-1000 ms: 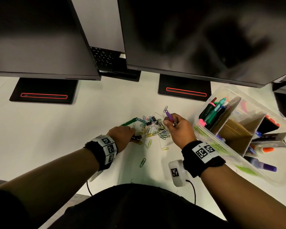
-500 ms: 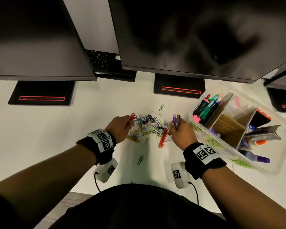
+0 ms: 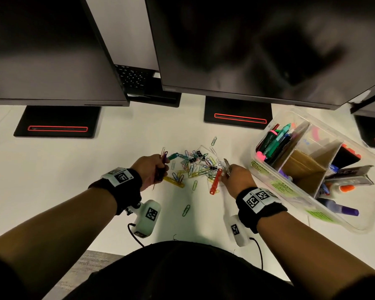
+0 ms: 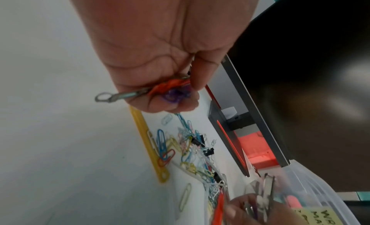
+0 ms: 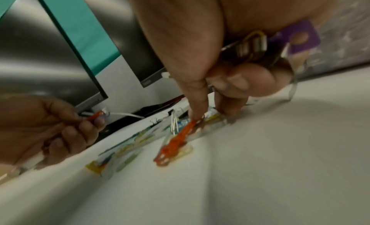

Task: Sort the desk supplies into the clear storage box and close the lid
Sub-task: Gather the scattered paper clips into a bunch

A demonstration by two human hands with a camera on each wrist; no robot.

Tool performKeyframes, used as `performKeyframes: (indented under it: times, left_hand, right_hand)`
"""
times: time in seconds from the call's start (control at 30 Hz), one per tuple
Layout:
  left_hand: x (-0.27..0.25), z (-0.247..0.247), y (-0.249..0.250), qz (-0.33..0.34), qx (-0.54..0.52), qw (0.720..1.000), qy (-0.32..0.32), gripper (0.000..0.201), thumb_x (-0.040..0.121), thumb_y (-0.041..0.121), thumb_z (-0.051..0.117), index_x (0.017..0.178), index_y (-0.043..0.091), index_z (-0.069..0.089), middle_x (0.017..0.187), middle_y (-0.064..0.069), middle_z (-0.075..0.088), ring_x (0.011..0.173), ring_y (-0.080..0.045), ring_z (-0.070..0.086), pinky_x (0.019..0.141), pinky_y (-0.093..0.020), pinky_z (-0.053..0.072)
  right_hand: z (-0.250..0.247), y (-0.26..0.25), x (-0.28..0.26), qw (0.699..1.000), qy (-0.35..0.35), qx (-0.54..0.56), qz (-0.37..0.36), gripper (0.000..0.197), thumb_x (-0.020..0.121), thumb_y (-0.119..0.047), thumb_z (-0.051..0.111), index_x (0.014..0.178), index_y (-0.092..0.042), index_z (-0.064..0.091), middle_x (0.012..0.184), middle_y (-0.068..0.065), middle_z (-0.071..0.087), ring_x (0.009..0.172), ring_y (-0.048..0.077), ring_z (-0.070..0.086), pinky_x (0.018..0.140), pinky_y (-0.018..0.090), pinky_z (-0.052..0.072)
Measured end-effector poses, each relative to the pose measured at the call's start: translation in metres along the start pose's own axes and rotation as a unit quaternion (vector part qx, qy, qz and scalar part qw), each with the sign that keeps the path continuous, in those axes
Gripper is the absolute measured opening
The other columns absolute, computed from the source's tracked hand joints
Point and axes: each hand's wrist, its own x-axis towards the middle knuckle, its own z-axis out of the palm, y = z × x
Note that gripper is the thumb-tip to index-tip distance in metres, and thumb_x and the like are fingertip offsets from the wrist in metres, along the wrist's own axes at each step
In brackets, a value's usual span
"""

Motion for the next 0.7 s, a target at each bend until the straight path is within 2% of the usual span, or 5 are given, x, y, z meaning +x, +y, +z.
performKeyframes:
  times: [0.1, 0.17, 0.3, 0.47, 0.7]
  left_hand:
    - [0.006, -0.008, 0.001, -0.009, -0.025, 0.998, 0.05, 0.019, 0.088, 0.009, 0.047, 0.071, 0.014, 0.052, 0.056, 0.0, 0.048, 0.046, -0.012, 0.044, 0.045, -0.021, 0.036]
    - [0.013, -0.013, 0.003, 0.029, 0.079, 0.991, 0.107, 0.022, 0.088, 0.015, 0.057, 0.068, 0.016, 0.048, 0.055, 0.0, 0.041, 0.047, -0.013, 0.036, 0.042, -0.02, 0.03]
    - [0.022, -0.016, 0.01, 0.144, 0.44, 0.864, 0.199, 0.017, 0.085, 0.029, 0.065, 0.085, 0.014, 0.057, 0.078, 0.002, 0.05, 0.074, -0.018, 0.048, 0.063, -0.025, 0.039]
    - [0.036, -0.003, 0.01, 0.169, 0.621, 0.757, 0.113, 0.039, 0.089, 0.032, 0.058, 0.124, 0.018, 0.051, 0.121, -0.006, 0.05, 0.109, -0.025, 0.054, 0.09, -0.031, 0.043]
    - [0.039, 0.013, 0.009, 0.168, 0.662, 0.724, 0.098, 0.017, 0.091, 0.022, 0.045, 0.102, 0.01, 0.052, 0.106, -0.013, 0.06, 0.094, -0.029, 0.058, 0.079, -0.035, 0.046]
  right_hand:
    - [0.0, -0.006, 0.0, 1.0, -0.004, -0.01, -0.003, 0.029, 0.096, -0.023, 0.046, 0.113, -0.001, 0.056, 0.118, 0.017, 0.062, 0.11, 0.031, 0.057, 0.084, 0.029, 0.043]
    - [-0.003, -0.01, -0.002, 1.0, 0.005, -0.004, -0.007, 0.029, 0.096, -0.022, 0.045, 0.113, -0.001, 0.056, 0.117, 0.018, 0.062, 0.109, 0.032, 0.057, 0.084, 0.029, 0.043]
    - [-0.014, -0.021, -0.007, 0.998, 0.029, 0.045, -0.017, 0.024, 0.088, -0.014, 0.055, 0.106, 0.001, 0.054, 0.105, 0.019, 0.065, 0.094, 0.032, 0.059, 0.073, 0.03, 0.044]
    - [-0.027, -0.03, -0.02, 0.99, 0.073, 0.114, -0.034, 0.021, 0.087, -0.011, 0.053, 0.105, -0.001, 0.055, 0.091, 0.013, 0.062, 0.074, 0.02, 0.047, 0.063, 0.021, 0.032]
    - [-0.054, -0.03, -0.029, 0.961, 0.068, 0.263, -0.049, 0.014, 0.09, -0.014, 0.056, 0.078, -0.009, 0.061, 0.062, 0.009, 0.059, 0.053, 0.014, 0.052, 0.055, 0.024, 0.036]
